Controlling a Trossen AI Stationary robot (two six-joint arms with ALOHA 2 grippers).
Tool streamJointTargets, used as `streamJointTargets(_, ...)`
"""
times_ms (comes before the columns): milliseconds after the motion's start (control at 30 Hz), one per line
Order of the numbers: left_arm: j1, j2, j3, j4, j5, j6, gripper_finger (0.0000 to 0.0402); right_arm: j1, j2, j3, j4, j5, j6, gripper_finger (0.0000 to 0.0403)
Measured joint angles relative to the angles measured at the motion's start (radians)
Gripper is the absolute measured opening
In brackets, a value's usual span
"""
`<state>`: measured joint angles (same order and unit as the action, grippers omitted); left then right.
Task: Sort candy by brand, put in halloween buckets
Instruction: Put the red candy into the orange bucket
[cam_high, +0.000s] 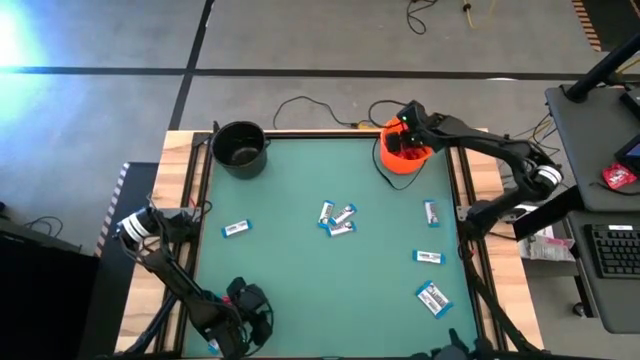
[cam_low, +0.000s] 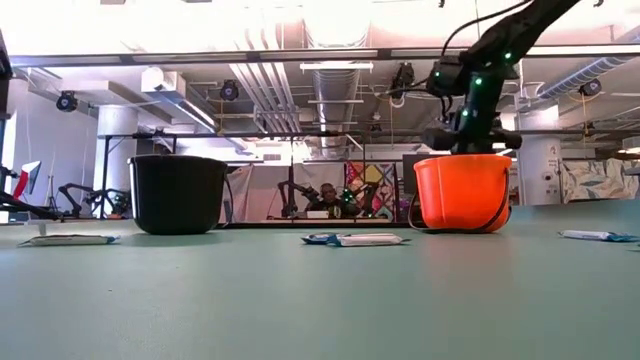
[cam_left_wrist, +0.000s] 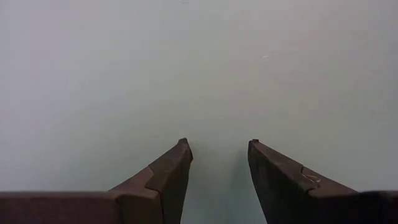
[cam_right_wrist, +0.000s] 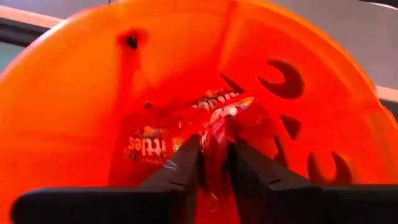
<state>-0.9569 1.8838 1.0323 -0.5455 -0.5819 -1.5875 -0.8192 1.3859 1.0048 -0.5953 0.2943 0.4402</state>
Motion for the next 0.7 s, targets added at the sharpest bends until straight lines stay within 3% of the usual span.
streamJointTargets(133, 0.000, -0.063, 0.043, -0.183, 0.061, -0.062, 0.0153, 0.001, 0.025, 0.090, -0.016, -0.008, -0.045, 0.0145)
streamJointTargets(333, -0.025, -0.170, 0.177, -0.423, 0.284, -0.074, 0.0153, 0.095, -0.026, 0.210, -0.087, -0.032, -0.073, 0.0202)
streamJointTargets(500, -0.086, -0.165, 0.230, -0.499, 0.348, -0.093, 0.0153, 0.284, -0.117, 0.217, -0.088, -0.024, -0.017, 0.0202)
streamJointTargets(700, -0.090, -0.117, 0.188, -0.514, 0.460, -0.142, 0.0153, 0.639, -0.196, 0.213, -0.080, -0.046, -0.003, 0.0194)
